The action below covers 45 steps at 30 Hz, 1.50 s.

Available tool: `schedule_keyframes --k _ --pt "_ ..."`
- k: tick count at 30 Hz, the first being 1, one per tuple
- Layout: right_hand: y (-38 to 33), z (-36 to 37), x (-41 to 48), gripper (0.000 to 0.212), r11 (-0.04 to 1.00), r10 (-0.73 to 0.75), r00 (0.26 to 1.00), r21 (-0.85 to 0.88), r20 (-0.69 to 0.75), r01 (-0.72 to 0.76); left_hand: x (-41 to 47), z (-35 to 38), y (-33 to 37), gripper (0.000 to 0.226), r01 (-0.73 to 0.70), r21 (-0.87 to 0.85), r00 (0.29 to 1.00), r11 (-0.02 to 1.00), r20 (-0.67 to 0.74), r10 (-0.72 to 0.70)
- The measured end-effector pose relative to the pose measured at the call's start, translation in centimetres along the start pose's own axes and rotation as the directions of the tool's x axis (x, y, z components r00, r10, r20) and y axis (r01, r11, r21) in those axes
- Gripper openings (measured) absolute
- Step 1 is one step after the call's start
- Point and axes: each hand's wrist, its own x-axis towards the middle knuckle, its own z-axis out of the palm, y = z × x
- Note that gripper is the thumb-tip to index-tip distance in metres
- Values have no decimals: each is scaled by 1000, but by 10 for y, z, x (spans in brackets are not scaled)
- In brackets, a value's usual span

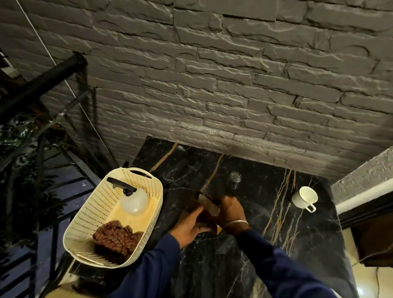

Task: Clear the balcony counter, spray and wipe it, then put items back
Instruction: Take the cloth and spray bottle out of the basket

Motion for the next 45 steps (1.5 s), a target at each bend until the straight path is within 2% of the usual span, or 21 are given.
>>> schedule_keyframes --k 2,6,9,10,11,13,14,16,19,21,24,25,27,29,33,35,38,39,41,43,45 --pt "4 -4 0 37 999 2 1000 -39 -12 -2 8 3 -7 33 5 59 1000 998 -28 -3" --pt "17 -14 -5 42 999 42 999 -22 -11 -42 17 11 -20 28 -57 213 996 975 -53 70" --pt "33 -17 -10 51 997 80 997 10 -2 -80 28 12 -26 57 -154 446 958 881 -149 243" --pt "40 -19 -12 52 995 93 996 23 -2 -93 32 13 -26 68 -164 568 929 807 -188 320" --pt "46 -22 -15 51 992 118 993 37 8 -118 34 15 -25 70 -171 664 898 728 -200 393" --pt "58 -31 -22 50 984 163 987 65 11 -164 38 32 -15 48 -248 780 808 575 -161 567" --pt "64 -33 -25 54 982 174 985 70 -2 -174 40 42 -6 38 -313 816 761 485 -90 643" --pt "81 -37 -32 65 976 206 978 72 -40 -203 53 66 13 35 -415 865 699 281 106 707" --pt "106 -41 -35 53 961 274 959 41 -73 -272 93 106 38 45 -468 878 640 -102 416 646" --pt "126 -44 -34 49 947 319 943 48 -89 -316 123 131 49 56 -419 872 701 -253 488 520" --pt "145 -46 -31 46 933 360 925 81 -123 -352 154 153 57 69 -267 809 823 -523 474 314" --pt "151 -46 -30 46 925 376 919 97 -122 -366 160 159 57 69 -228 763 851 -605 458 257" --pt "163 -43 -27 46 916 396 909 119 -128 -382 167 171 57 54 -186 703 885 -687 423 193" --pt "173 -38 -26 46 911 410 902 115 -131 -397 171 179 57 40 -141 690 908 -710 375 185" --pt "182 -31 -29 46 902 424 903 121 -68 -415 178 187 57 30 -100 712 920 -695 332 207" --pt "182 -30 -30 50 900 426 904 120 -36 -419 176 187 59 32 -111 725 923 -680 329 201" --pt "176 -31 -25 58 901 427 904 90 -2 -425 171 179 65 50 -135 772 916 -621 336 219" --pt "173 -32 -23 59 899 430 903 83 6 -429 171 175 66 54 -140 815 909 -563 331 253" --pt "165 -33 -18 56 905 422 907 60 -5 -421 166 163 70 53 -161 925 885 -345 290 365" --pt "158 -34 -13 49 912 409 912 36 -24 -408 152 150 73 48 -205 979 861 -13 186 473" --pt "152 -37 -6 48 920 392 920 31 -28 -391 133 141 73 45 -256 912 854 322 57 518"
